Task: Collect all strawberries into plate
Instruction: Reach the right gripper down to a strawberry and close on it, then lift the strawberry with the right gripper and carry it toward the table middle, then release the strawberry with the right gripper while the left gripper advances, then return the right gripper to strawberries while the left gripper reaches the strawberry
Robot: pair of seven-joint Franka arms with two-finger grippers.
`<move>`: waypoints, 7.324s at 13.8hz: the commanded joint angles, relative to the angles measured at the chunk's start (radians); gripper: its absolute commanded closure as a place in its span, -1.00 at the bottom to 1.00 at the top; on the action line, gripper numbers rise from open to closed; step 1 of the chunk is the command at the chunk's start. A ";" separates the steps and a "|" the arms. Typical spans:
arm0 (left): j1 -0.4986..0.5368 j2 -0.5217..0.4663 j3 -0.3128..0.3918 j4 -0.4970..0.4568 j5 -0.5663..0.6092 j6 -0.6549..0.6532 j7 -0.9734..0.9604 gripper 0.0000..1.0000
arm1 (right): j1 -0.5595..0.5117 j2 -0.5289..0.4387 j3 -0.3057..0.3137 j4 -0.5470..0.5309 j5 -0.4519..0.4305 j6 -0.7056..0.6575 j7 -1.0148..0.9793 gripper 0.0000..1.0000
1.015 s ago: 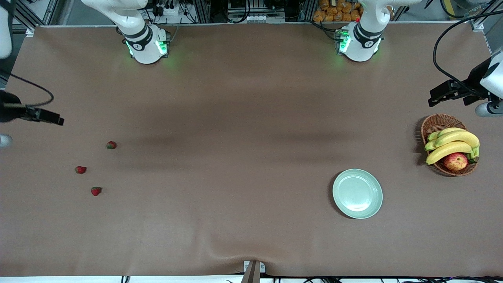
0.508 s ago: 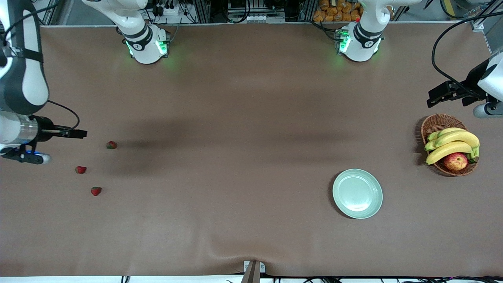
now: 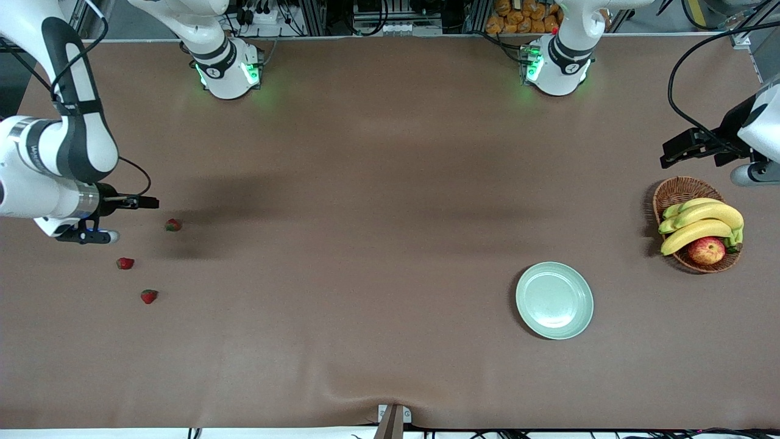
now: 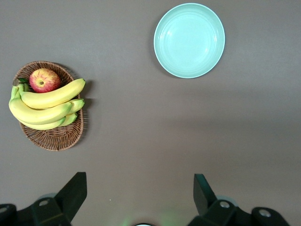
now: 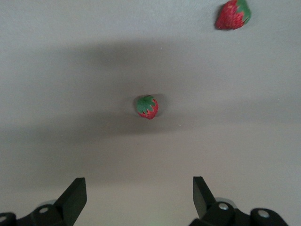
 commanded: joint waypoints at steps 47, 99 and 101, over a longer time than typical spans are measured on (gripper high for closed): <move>0.004 0.010 -0.006 0.016 -0.022 0.005 -0.017 -1.00 | 0.178 0.016 0.021 0.306 0.097 -0.035 -0.041 1.00; -0.171 0.289 -0.008 0.068 -0.108 0.253 -0.173 -1.00 | 0.813 0.268 -0.185 0.281 0.295 0.652 -0.003 -1.00; -0.205 0.338 -0.006 0.120 -0.104 0.258 -0.222 -1.00 | 0.761 0.237 -0.225 0.250 0.295 0.640 -0.012 -1.00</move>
